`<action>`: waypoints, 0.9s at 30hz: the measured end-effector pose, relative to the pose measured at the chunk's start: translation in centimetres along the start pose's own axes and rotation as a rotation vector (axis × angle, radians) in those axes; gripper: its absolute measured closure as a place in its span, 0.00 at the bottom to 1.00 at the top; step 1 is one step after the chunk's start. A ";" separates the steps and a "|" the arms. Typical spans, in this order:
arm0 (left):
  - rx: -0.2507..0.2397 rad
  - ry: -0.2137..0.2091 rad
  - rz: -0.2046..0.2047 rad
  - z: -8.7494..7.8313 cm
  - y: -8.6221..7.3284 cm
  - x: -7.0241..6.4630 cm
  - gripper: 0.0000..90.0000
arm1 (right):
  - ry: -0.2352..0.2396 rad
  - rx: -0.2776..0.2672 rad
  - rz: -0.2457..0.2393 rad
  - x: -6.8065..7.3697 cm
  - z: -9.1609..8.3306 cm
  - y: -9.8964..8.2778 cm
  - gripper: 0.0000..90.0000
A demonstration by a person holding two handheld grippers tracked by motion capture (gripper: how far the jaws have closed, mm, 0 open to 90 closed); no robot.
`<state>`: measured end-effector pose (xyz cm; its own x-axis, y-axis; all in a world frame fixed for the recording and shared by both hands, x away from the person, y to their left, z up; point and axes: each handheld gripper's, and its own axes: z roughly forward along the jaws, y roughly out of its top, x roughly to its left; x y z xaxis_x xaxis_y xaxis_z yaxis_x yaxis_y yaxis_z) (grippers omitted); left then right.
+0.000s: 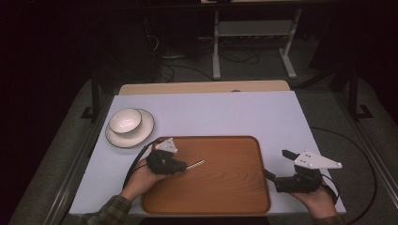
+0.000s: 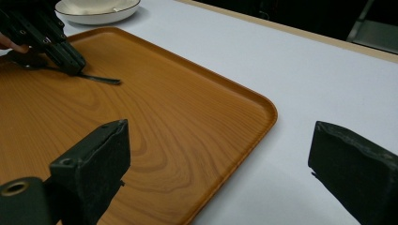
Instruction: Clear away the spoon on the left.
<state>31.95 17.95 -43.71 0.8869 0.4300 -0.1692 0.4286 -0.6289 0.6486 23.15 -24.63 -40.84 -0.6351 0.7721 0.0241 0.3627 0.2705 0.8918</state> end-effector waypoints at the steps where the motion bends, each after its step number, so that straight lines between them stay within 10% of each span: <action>1: 0.000 0.000 0.000 0.0 0.0 0.0 0.91 | 0.000 0.000 0.000 0.0 0.0 0.0 0.06; 27: -0.112 0.076 0.008 -2.3 -0.5 -0.2 0.34 | 0.003 -0.006 0.000 0.0 -0.1 0.0 0.06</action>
<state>31.12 19.65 -42.35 0.8727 0.4756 -0.1100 0.3959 -0.5577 0.7296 23.05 -24.70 -40.81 -0.6369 0.7705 0.0253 0.3588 0.2672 0.8943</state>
